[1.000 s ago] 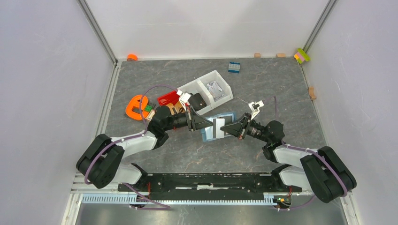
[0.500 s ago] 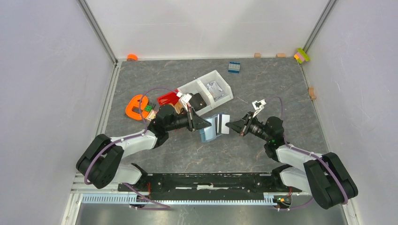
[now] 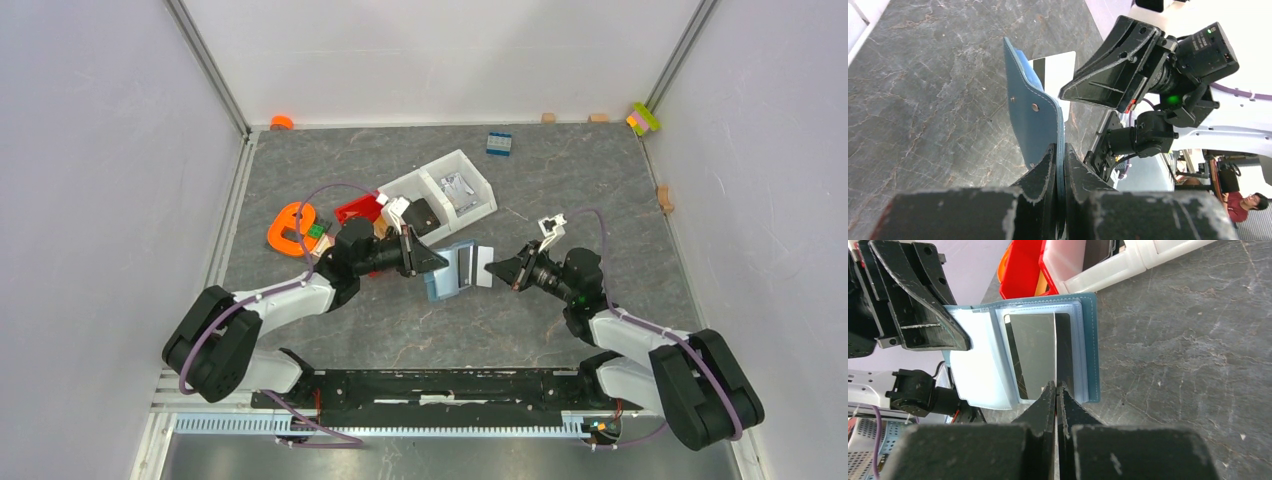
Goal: Take the credit cards out of the card holder
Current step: Remove the credit card from the card holder, then place the credit card in the storage box.
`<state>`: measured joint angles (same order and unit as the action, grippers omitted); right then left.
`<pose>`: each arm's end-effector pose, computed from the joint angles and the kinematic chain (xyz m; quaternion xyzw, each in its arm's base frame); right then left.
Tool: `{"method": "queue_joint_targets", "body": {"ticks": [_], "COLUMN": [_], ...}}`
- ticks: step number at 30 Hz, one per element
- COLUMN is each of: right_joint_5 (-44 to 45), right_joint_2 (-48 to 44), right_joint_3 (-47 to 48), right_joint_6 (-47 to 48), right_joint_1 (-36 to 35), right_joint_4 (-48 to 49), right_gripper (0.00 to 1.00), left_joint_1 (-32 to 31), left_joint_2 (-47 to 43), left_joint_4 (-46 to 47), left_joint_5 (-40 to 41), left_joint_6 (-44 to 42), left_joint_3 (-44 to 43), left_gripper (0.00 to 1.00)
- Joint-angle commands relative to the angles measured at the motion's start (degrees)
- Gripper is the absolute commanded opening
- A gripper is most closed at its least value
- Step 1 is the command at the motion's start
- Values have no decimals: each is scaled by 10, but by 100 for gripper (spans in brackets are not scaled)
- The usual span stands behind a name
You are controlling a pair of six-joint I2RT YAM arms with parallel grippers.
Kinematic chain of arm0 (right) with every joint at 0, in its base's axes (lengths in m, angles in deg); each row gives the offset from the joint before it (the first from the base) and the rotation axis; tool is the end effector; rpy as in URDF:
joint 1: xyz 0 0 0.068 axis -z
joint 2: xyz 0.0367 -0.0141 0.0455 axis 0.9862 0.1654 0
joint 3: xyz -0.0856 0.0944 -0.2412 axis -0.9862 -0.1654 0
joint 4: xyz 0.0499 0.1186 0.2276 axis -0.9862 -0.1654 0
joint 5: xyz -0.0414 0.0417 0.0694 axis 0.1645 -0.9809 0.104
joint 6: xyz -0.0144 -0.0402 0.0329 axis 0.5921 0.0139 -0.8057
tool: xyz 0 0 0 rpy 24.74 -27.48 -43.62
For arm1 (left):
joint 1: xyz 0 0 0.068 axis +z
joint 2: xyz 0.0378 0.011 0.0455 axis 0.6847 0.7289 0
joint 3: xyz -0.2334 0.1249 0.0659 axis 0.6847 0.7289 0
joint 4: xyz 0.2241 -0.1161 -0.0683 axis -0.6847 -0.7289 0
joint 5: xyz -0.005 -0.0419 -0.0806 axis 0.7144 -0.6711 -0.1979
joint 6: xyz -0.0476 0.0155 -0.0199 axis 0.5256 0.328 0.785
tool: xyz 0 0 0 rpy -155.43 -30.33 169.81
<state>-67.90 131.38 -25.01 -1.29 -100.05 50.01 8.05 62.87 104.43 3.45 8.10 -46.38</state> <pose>0.1851 0.0858 0.1696 -0.0271 0.7589 0.4982 0.4186 0.2148 -0.1752 0.2125 0.1187 0.7637 -0.5518 0.3134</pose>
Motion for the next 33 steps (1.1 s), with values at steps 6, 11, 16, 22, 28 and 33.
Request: {"method": "queue_joint_targets", "body": {"ticks": [6, 11, 16, 22, 28, 33], "right_joint_5": [68, 118, 183, 213, 182, 168], "right_joint_2": [-53, -59, -58, 9, 146, 245], "right_joint_3": [36, 68, 122, 247, 369, 479], "right_joint_6": [72, 130, 172, 227, 262, 276], "right_joint_1": [2, 3, 3, 3, 2, 0], "right_joint_4": [-99, -165, -222, -313, -352, -385], "right_gripper": [0, 0, 0, 0, 0, 0], "left_joint_1": [2, 2, 2, 2, 1, 0], "left_joint_2": [4, 8, -9, 1, 34, 63], "left_joint_4": [-113, -159, -196, -231, -273, -295], "left_joint_5": [75, 99, 131, 152, 168, 163], "left_joint_6": [-56, -67, -84, -94, -107, -115], "left_joint_3": [-53, -68, -71, -82, -104, -123], "left_gripper": [2, 2, 2, 2, 2, 2]}}
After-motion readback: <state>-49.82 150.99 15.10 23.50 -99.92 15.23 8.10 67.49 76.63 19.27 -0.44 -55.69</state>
